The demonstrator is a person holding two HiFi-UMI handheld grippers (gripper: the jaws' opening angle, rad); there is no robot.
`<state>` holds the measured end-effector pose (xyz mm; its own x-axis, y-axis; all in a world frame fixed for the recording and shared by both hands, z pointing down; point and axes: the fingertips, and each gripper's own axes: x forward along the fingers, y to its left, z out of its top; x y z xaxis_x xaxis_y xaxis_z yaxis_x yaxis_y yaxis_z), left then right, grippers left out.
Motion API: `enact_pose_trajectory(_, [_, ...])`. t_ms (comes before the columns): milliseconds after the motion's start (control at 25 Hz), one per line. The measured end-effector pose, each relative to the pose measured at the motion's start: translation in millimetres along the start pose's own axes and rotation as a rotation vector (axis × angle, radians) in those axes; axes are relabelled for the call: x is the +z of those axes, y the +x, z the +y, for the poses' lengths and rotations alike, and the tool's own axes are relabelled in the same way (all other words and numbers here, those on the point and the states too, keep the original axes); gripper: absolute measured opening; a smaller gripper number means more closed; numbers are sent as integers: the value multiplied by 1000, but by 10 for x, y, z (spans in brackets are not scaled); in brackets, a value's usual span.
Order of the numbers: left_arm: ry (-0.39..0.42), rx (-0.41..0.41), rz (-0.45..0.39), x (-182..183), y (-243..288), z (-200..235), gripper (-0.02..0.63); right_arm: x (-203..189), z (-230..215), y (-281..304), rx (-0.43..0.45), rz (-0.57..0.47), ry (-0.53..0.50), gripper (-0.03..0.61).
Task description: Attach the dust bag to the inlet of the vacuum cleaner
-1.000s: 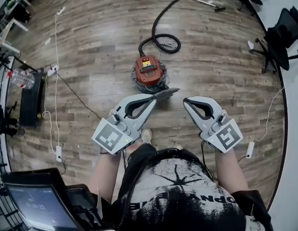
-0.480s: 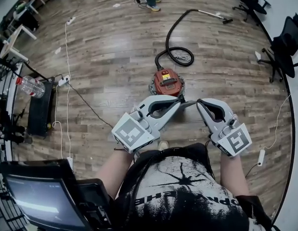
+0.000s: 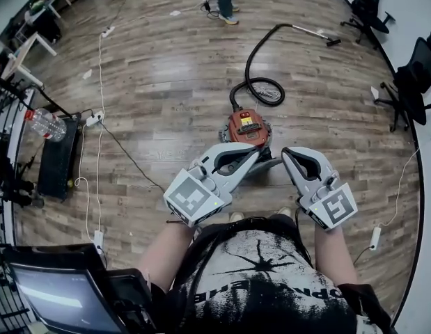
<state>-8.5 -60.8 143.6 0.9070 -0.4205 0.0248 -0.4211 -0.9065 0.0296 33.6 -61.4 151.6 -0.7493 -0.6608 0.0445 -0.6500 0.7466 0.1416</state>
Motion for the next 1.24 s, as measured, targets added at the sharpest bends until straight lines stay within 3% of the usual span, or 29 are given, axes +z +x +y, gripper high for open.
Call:
enact_pose_trajectory(480, [3,-8,18,-41,37,-35,5,-131,-16,74,2,110,10,6])
enact_pose_trajectory(1040, [-12,31,46,-130,-55,-49,5,-91,72,72,55,22,55,6])
enact_pose_trajectory(1240, [-10,40,46,-115,-95,-120,5,-128,143,23,64,61,39,6])
